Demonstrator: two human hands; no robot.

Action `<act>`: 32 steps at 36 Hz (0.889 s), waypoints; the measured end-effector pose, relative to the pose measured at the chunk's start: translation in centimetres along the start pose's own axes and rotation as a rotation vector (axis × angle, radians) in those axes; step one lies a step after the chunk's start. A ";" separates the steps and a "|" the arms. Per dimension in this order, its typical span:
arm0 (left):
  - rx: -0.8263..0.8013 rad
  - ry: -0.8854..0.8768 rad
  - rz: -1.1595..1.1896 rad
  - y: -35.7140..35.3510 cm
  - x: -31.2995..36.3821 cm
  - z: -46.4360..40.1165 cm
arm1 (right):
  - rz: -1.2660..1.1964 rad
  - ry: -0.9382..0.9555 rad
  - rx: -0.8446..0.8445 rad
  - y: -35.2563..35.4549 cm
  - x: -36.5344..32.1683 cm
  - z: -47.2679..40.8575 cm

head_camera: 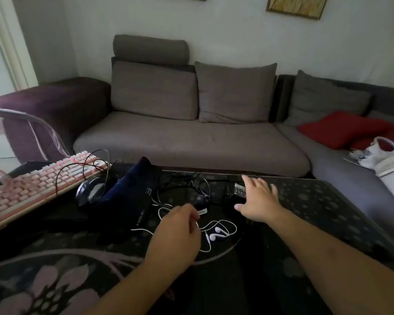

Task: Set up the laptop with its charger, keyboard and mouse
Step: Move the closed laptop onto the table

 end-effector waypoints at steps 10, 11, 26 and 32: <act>-0.370 0.081 -0.298 -7.8 -2.1 -9.9 | -0.019 -0.012 -0.049 -1.1 3.1 1.0; -0.397 0.075 -0.312 -8.6 -2.2 -10.3 | -0.027 -0.031 -0.036 -0.8 4.3 1.4; -0.450 -0.478 0.059 -20.0 20.1 -10.0 | -0.046 -0.382 0.015 2.8 26.5 4.8; -0.552 -0.753 0.045 -24.5 24.9 -4.2 | -0.007 -0.495 0.015 3.3 28.6 8.4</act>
Point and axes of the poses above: each hand's wrist, its own z-axis away from the middle knuckle, its own y-axis out of the back of the hand, x = y × z, the point moved 9 cm from there along -z, towards the middle knuckle, and after that the axes turned 9 degrees about -y, right-handed, at the moved point
